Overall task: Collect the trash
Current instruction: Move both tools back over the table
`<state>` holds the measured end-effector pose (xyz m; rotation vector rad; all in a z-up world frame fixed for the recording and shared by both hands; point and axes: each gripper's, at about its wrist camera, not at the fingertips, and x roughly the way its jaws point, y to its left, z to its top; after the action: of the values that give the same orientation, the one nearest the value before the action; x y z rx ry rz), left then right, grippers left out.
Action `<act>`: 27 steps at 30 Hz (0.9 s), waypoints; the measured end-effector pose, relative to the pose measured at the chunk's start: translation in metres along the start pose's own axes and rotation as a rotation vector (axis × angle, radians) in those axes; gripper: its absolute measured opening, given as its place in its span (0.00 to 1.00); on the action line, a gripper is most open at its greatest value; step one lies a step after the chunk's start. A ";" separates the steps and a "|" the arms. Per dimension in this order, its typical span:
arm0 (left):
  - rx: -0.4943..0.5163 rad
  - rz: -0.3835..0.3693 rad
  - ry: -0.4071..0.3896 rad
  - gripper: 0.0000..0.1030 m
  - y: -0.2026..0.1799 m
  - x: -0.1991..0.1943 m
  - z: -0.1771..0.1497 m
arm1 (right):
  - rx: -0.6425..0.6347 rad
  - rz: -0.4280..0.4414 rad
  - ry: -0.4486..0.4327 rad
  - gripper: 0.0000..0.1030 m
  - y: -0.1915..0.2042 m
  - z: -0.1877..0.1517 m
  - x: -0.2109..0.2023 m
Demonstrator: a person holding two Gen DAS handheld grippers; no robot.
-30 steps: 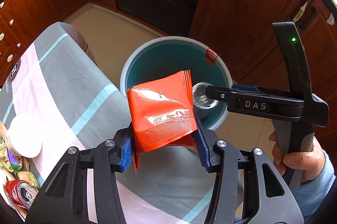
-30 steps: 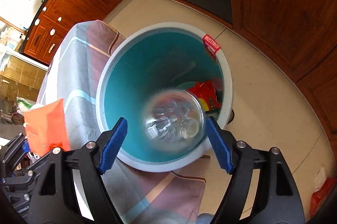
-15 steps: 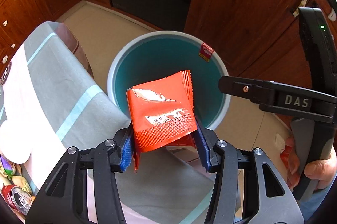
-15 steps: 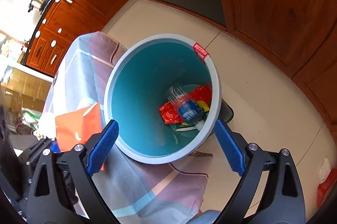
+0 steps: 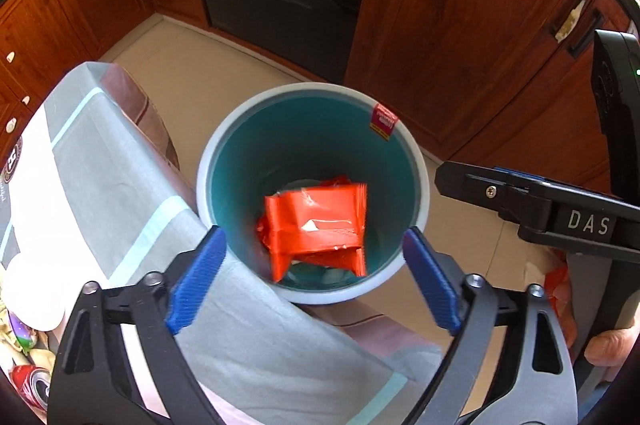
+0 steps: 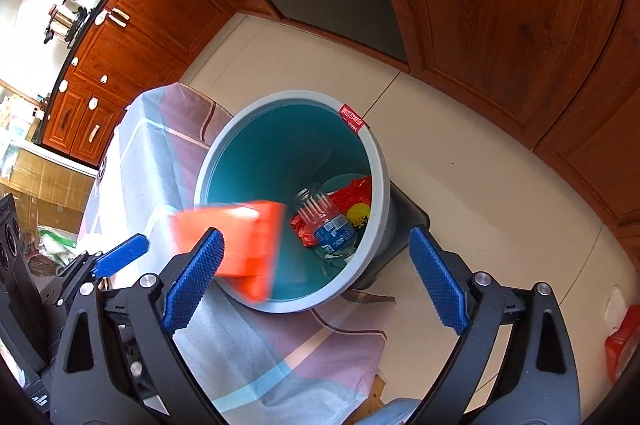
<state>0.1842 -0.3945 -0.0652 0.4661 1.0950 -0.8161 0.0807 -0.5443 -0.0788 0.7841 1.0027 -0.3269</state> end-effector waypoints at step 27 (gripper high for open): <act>-0.143 0.059 -0.075 0.96 0.063 -0.088 -0.080 | -0.189 0.022 0.023 0.87 0.096 -0.049 -0.028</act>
<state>0.1659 -0.2685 -0.0211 0.3440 1.0572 -0.6931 0.0912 -0.4456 -0.0273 0.6281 1.0291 -0.2007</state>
